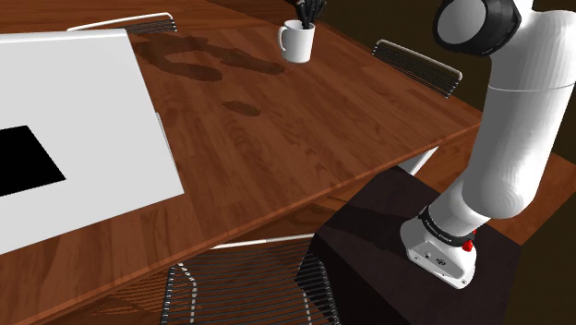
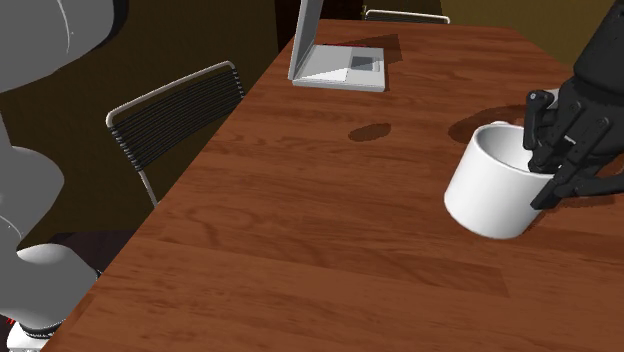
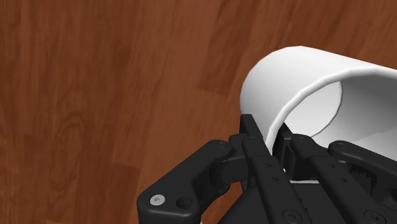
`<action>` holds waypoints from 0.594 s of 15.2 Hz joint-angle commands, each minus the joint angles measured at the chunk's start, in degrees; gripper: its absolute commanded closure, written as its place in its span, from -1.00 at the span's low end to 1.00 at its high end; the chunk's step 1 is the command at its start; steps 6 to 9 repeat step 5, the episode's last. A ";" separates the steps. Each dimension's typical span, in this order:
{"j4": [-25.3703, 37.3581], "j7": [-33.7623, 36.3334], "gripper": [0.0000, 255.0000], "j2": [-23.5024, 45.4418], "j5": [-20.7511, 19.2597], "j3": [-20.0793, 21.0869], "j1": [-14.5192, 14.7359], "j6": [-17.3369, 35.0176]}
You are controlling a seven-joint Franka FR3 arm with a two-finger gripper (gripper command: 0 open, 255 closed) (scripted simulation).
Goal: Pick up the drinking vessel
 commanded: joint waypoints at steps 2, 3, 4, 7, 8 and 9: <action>4.86 -0.06 1.00 1.58 0.14 0.00 -0.25 -3.28; 6.70 -0.05 1.00 2.22 0.19 0.01 -0.34 -4.47; 6.99 -0.05 1.00 2.33 0.20 0.01 -0.35 -4.66; 6.97 -0.05 1.00 2.31 0.20 0.01 -0.35 -4.65; 6.97 -0.05 1.00 2.31 0.20 0.01 -0.35 -4.65; 6.97 -0.05 1.00 2.31 0.20 0.01 -0.35 -4.65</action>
